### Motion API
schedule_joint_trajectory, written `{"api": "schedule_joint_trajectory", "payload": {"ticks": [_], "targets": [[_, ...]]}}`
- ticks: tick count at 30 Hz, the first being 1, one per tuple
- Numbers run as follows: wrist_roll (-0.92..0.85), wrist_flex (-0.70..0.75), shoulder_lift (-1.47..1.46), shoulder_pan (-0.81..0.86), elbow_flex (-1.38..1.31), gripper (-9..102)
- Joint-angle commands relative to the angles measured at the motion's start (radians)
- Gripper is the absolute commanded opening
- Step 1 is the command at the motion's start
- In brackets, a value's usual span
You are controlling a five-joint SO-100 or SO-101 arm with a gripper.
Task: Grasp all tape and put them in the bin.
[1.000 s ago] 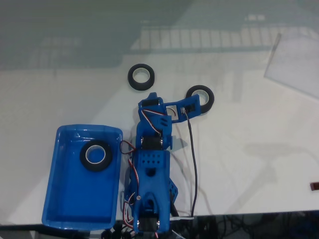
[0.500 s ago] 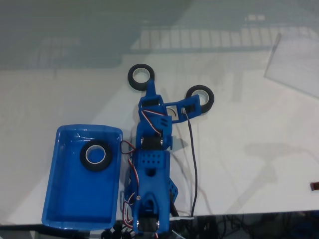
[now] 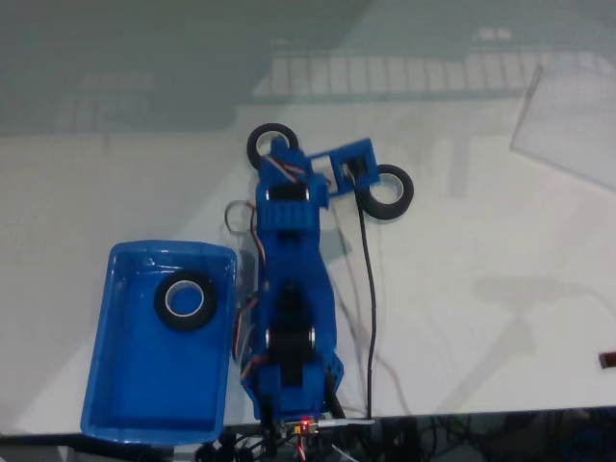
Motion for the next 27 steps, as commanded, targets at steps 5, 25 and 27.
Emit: {"api": "schedule_joint_trajectory", "payload": {"ticks": [5,25,27], "targets": [[0.003,0.109,-0.399,-0.018,-0.368,29],[-0.025,0.287,-0.868,-0.032,-0.779,23],[-0.025,0.287,-0.893,-0.032,-0.799,22]]}}
